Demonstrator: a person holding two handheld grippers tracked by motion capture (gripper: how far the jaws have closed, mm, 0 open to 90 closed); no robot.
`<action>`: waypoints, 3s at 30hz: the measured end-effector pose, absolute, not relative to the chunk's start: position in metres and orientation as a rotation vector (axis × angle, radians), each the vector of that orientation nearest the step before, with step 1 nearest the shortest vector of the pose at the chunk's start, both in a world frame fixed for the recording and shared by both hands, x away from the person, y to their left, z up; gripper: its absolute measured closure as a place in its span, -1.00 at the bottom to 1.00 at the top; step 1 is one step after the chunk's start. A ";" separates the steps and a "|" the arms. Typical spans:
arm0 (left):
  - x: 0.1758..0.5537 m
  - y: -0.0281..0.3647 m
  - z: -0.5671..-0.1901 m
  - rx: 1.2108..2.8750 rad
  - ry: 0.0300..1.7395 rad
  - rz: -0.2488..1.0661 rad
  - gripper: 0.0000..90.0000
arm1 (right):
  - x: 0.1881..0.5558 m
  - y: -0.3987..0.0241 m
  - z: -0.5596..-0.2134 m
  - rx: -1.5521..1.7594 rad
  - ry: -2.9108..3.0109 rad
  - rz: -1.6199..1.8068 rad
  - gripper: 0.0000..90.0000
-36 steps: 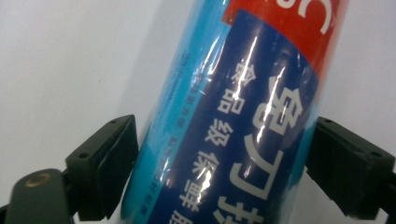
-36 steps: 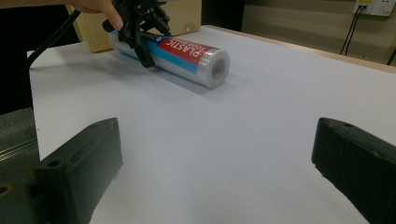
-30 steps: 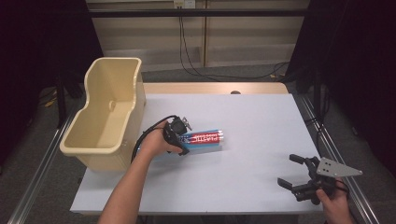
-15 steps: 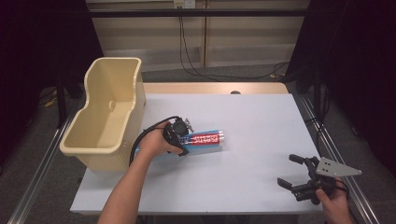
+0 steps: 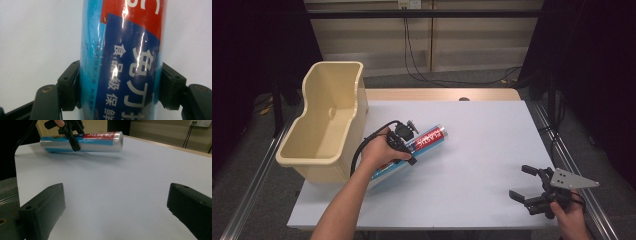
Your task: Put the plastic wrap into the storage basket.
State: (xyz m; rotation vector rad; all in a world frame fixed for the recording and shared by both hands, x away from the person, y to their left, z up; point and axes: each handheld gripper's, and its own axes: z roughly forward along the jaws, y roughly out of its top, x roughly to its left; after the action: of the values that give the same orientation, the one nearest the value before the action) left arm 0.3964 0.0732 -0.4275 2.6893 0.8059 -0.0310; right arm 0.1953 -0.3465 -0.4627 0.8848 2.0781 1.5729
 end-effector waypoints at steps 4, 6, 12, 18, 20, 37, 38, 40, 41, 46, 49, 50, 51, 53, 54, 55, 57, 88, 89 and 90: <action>0.396 0.076 -0.415 2.658 0.849 -0.017 -0.30 | 0.195 -0.346 -0.462 0.883 2.082 1.573 -0.97; 0.396 0.077 -0.407 2.644 0.874 -0.012 -0.29 | 0.195 -0.345 -0.462 0.877 2.083 1.574 -0.97; 0.395 0.080 -0.388 2.603 0.924 0.010 -0.29 | 0.195 -0.345 -0.462 0.878 2.081 1.573 -0.97; 0.395 0.083 -0.375 2.560 0.975 0.013 -0.29 | 0.195 -0.345 -0.462 0.878 2.079 1.575 -0.97; 0.395 0.082 -0.370 2.559 0.981 0.020 -0.29 | 0.195 -0.345 -0.461 0.875 2.079 1.574 -0.97; 0.393 0.088 -0.327 2.498 1.056 0.053 -0.29 | 0.195 -0.345 -0.461 0.875 2.080 1.570 -0.97; 0.393 0.088 -0.325 2.496 1.064 0.050 -0.29 | 0.195 -0.345 -0.461 0.875 2.080 1.570 -0.97; 0.393 0.091 -0.322 2.482 1.083 0.045 -0.28 | 0.195 -0.345 -0.462 0.875 2.080 1.570 -0.97; 0.393 0.092 -0.320 2.478 1.091 0.045 -0.28 | 0.195 -0.344 -0.461 0.875 2.080 1.570 -0.97; 0.393 0.097 -0.312 2.463 1.130 0.034 -0.28 | 0.195 -0.344 -0.461 0.874 2.082 1.569 -0.97; 0.393 0.099 -0.307 2.471 1.139 0.040 -0.28 | 0.195 -0.344 -0.461 0.875 2.082 1.569 -0.97; 0.392 0.100 -0.303 2.461 1.152 0.046 -0.28 | 0.195 -0.344 -0.461 0.875 2.082 1.569 -0.97; 0.392 0.100 -0.303 2.461 1.152 0.046 -0.28 | 0.195 -0.344 -0.461 0.875 2.083 1.569 -0.97; 0.392 0.101 -0.300 2.453 1.154 0.053 -0.28 | 0.195 -0.344 -0.461 0.875 2.083 1.569 -0.97; 0.392 0.102 -0.297 2.450 1.154 0.055 -0.28 | 0.195 -0.344 -0.461 0.875 2.082 1.569 -0.97; 0.392 0.103 -0.296 2.447 1.157 0.057 -0.28 | 0.195 -0.344 -0.461 0.874 2.083 1.570 -0.97; 0.391 0.105 -0.293 2.441 1.157 0.060 -0.28 | 0.195 -0.343 -0.461 0.875 2.080 1.572 -0.97; 0.386 0.150 -0.248 2.375 1.285 0.098 -0.28 | 0.195 -0.342 -0.462 0.875 2.081 1.574 -0.97; 0.385 0.152 -0.247 2.369 1.292 0.100 -0.28 | 0.195 -0.342 -0.462 0.875 2.081 1.574 -0.97; 0.385 0.155 -0.246 2.372 1.287 0.106 -0.28 | 0.195 -0.342 -0.462 0.874 2.081 1.573 -0.97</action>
State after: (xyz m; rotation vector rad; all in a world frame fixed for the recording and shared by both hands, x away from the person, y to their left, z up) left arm 0.3854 0.1549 -0.2461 2.3716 1.2872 0.1062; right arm 0.1953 -0.3422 -0.4616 0.8744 2.0811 1.5734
